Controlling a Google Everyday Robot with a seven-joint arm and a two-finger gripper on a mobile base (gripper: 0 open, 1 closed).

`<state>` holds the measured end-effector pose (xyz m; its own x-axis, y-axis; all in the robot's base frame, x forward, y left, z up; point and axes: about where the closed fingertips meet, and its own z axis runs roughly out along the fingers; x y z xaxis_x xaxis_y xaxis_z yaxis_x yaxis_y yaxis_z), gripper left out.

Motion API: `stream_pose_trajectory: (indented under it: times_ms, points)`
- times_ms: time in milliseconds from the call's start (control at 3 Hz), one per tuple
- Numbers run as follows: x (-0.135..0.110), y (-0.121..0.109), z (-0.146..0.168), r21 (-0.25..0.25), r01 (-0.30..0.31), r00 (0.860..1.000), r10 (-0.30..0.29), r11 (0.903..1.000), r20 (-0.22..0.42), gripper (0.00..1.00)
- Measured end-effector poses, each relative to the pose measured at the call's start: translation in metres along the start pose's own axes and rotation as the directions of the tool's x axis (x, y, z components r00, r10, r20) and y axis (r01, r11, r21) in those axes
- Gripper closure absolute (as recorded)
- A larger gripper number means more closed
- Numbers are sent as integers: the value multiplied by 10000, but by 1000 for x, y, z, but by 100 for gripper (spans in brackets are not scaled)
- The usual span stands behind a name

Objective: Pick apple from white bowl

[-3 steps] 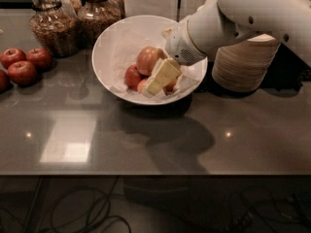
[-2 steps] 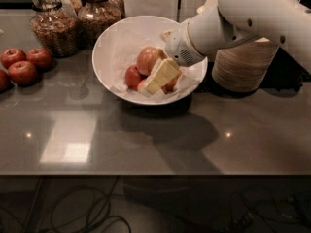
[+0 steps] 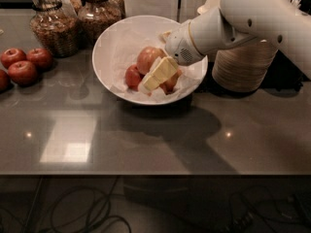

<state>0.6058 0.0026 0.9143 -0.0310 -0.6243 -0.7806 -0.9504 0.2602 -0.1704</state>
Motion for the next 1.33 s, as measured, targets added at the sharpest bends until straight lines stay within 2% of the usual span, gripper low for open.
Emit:
stream_pose_trajectory:
  times_ms: [333,1333]
  points:
    - [0,0,0,0,0,10000,0,10000,0,19]
    - [0,0,0,-1,1,10000,-1,10000,0,88]
